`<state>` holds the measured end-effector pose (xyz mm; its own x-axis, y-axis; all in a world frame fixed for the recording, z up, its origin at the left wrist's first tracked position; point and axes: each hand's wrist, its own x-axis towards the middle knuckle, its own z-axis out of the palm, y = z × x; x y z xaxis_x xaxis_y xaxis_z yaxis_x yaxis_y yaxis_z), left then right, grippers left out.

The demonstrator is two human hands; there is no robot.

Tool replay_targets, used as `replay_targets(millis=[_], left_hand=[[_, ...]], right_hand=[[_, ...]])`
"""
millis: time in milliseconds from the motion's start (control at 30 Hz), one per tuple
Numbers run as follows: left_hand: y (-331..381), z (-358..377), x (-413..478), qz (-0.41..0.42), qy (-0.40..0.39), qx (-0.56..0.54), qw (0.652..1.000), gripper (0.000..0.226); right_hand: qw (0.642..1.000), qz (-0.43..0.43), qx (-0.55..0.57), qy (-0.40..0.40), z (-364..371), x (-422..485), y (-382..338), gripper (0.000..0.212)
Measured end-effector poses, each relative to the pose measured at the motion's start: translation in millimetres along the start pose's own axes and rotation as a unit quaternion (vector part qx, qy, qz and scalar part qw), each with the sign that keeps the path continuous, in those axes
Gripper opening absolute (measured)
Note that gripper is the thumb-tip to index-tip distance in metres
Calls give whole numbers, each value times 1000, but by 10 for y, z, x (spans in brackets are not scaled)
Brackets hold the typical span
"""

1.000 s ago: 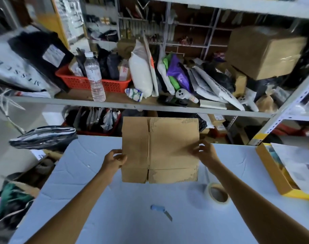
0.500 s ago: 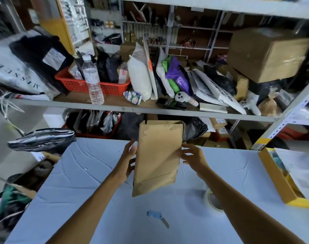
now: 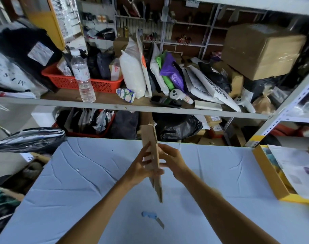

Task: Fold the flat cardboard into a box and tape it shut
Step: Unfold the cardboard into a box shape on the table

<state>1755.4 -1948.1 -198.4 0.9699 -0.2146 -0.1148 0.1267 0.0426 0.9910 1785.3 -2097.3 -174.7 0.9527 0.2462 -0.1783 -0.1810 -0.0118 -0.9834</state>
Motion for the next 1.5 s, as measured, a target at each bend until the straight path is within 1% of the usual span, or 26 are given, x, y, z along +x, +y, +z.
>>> replay_targets(millis=[67, 167, 267, 333, 367, 400, 433, 500, 533, 600, 633, 700, 733, 767, 867, 900, 1100, 1200, 1267, 1333, 1367, 1433, 1500], left_hand=[[59, -8, 29, -5, 4, 38, 999, 87], [87, -107, 87, -18, 28, 81, 996, 63], [115, -294, 36, -43, 52, 77, 995, 42], [150, -388, -25, -60, 44, 44, 996, 37], [165, -422, -50, -69, 39, 26, 997, 38], [177, -451, -65, -78, 37, 11, 996, 41], [185, -480, -74, -85, 38, 0, 996, 43], [209, -520, -89, -95, 42, -20, 994, 43], [222, -531, -94, -97, 45, -29, 994, 43], [229, -543, -96, -103, 51, -42, 992, 44], [230, -542, -98, -105, 51, -43, 992, 45], [235, -555, -106, -109, 48, -49, 992, 46], [237, -569, -107, -113, 49, -58, 991, 46], [240, -587, -113, -116, 52, -69, 989, 45], [273, -647, -136, -114, 62, -85, 988, 42], [284, -662, -139, -109, 66, -85, 988, 43], [318, -659, -128, -73, 78, -48, 993, 43], [302, -638, -99, -61, 104, -31, 992, 51], [281, -644, -90, -37, 127, -6, 991, 59], [242, -653, -83, -15, 147, 32, 988, 67], [216, -650, -77, -7, 146, 51, 988, 69], [165, -629, -57, -1, 125, 62, 990, 68], [125, -615, -33, -9, 106, 24, 994, 59]], right_hand=[[1000, -3, 8, 5, 25, 15, 41, 36], [999, 6, -4, 32, 28, 69, 90, 45], [991, 36, -73, 108, -108, 118, 158, 50], [977, 63, -128, 157, -265, 144, 208, 69], [970, 83, -149, 171, -341, 153, 225, 81], [967, 104, -152, 178, -420, 157, 236, 88], [968, 118, -134, 176, -483, 163, 241, 89], [976, 138, -65, 154, -568, 178, 232, 77], [978, 144, -40, 145, -585, 186, 214, 77], [978, 151, -26, 140, -608, 226, 210, 81], [978, 150, -25, 145, -608, 243, 206, 76], [977, 144, -19, 159, -587, 240, 174, 54], [976, 143, -18, 163, -580, 228, 167, 51], [977, 141, -24, 160, -586, 212, 172, 55], [978, 140, -50, 149, -628, 171, 185, 80], [978, 138, -50, 151, -649, 175, 191, 83], [978, 135, -43, 153, -635, 158, 138, 79], [981, 130, -45, 140, -635, 140, 81, 76], [982, 124, -49, 137, -650, 134, 58, 64], [983, 108, -56, 136, -672, 138, 63, 48], [985, 100, -54, 134, -681, 142, 72, 45], [987, 89, -34, 131, -685, 149, 75, 50], [989, 84, -17, 121, -684, 150, 64, 60]])
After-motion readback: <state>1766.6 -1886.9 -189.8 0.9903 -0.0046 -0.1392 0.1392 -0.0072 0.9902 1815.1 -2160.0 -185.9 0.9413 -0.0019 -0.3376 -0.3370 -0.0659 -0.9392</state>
